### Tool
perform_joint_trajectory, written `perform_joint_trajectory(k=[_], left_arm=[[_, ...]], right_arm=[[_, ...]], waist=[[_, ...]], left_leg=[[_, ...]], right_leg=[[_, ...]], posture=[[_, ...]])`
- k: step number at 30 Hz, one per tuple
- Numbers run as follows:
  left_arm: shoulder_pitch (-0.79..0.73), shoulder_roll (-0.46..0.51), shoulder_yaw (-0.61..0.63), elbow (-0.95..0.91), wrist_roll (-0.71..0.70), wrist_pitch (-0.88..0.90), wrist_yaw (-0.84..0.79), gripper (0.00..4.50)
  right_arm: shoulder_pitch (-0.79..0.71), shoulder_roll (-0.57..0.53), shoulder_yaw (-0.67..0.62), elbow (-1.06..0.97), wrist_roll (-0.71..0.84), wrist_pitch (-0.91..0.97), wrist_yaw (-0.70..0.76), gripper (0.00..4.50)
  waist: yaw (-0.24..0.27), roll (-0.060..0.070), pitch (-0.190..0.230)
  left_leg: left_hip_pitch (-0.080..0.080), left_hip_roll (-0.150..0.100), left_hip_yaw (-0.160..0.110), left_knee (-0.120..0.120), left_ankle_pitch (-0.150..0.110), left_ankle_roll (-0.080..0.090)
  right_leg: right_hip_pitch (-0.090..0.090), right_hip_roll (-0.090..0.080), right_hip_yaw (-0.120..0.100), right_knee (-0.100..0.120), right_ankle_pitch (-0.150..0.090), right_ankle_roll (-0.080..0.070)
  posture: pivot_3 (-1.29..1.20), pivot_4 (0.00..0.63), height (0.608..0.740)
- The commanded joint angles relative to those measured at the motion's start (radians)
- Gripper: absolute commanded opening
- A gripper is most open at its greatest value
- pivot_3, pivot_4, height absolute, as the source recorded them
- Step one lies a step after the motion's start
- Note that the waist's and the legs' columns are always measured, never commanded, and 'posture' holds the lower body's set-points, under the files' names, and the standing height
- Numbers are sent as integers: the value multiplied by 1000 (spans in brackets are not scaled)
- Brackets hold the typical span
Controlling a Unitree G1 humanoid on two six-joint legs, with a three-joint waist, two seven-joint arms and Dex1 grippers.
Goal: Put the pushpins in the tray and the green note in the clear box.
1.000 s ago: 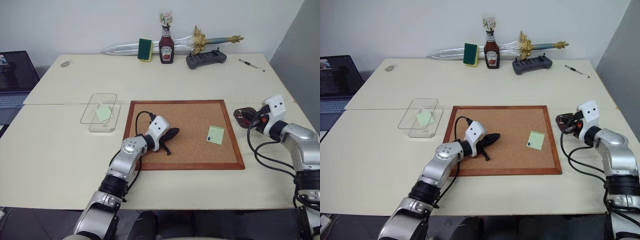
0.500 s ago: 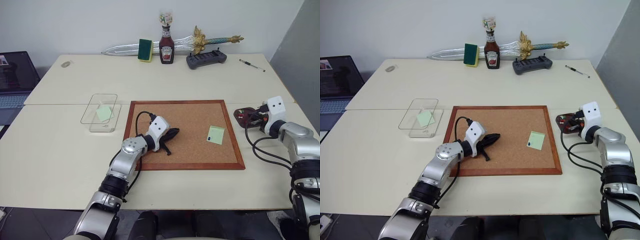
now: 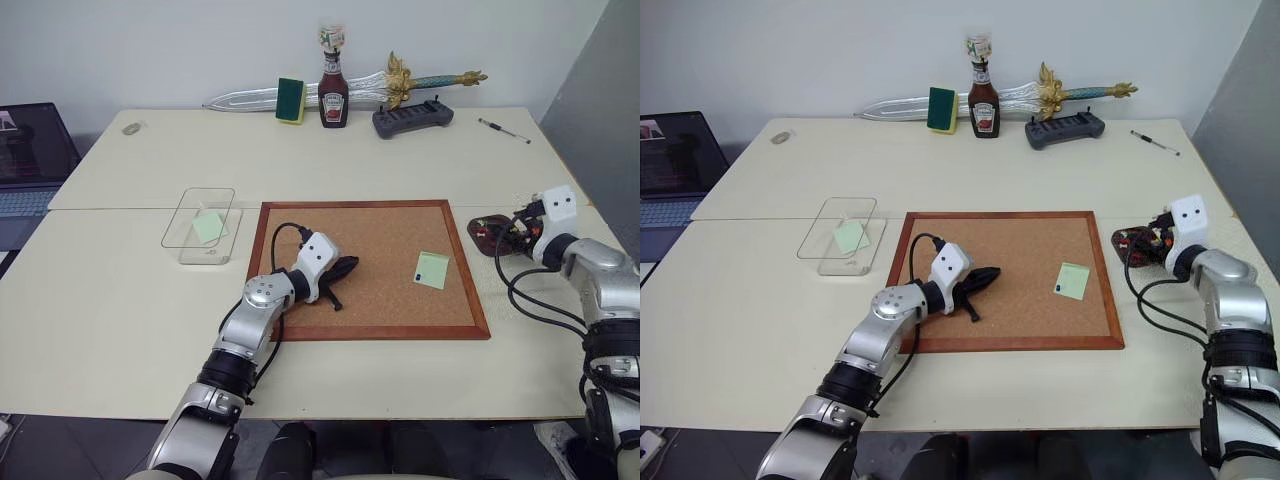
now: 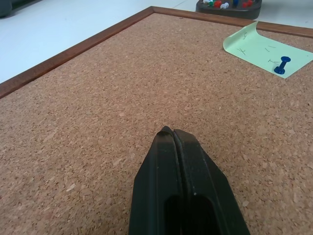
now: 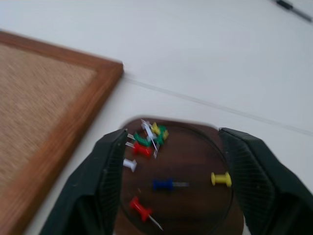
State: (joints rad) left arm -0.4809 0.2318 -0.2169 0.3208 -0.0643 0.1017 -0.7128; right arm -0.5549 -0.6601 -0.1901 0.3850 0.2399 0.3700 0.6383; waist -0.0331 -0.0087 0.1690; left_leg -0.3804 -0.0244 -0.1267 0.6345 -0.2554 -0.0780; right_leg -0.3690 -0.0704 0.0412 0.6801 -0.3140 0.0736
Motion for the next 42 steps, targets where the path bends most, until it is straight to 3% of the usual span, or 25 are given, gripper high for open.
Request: perform_joint_trajectory(k=[1, 5, 10, 17, 30, 31, 36, 42], left_arm=[[36, 3, -31, 30, 25, 21, -9, 0], [37, 3, -33, 31, 24, 20, -9, 0], [33, 4, -33, 37, 23, 19, -11, 0], [26, 2, -33, 49, 24, 16, -12, 0], [27, 1, -35, 43, 26, 19, -9, 0], [27, 2, -35, 42, 26, 20, -9, 0], [27, 3, -34, 42, 26, 21, -7, 0], [35, 9, -32, 31, 25, 23, -9, 0]], right_arm=[[97, -29, -10, -233, 97, 46, 130, 3347], [202, -33, 38, -441, 157, 115, 201, 3347], [274, -61, 120, -534, 110, 92, 246, 3347], [283, -39, 210, -555, 64, 48, 256, 3347], [225, 10, 296, -405, -27, -61, 262, 3347], [220, 15, 297, -395, -30, -64, 263, 2983], [198, 29, 302, -345, -40, -79, 264, 2129], [195, 32, 294, -320, -37, -82, 271, 747]], waist=[[0, 0, 0], [0, 0, 0], [-1, 0, -1], [0, 0, -1], [1, 0, -1], [1, 0, -1], [1, 0, -1], [1, 0, -1]], left_leg=[[0, 0, -1, 0, 0, 0], [0, 0, -1, 0, 0, 0], [0, 0, -1, 0, 0, 0], [0, 0, -1, 0, 0, 0], [0, 0, -1, 0, 0, 0], [0, 0, -1, 0, 0, 0], [0, 0, -1, 0, 0, 0], [0, 0, -1, 0, 0, 0]], right_leg=[[0, 0, 0, 0, 0, 0], [0, 0, -1, -1, 0, 0], [0, 0, 0, 0, 0, 0], [0, 0, -1, 0, 0, 0], [1, 0, -1, 0, 0, 0], [0, 0, -1, 0, 0, 0], [0, 0, -1, 0, 0, 0], [0, 0, -1, 0, 0, 0]], posture=[[0, 150, 740], [0, 150, 740], [0, 150, 740], [0, 150, 740], [0, 150, 740], [0, 150, 740], [0, 150, 740], [0, 150, 740]])
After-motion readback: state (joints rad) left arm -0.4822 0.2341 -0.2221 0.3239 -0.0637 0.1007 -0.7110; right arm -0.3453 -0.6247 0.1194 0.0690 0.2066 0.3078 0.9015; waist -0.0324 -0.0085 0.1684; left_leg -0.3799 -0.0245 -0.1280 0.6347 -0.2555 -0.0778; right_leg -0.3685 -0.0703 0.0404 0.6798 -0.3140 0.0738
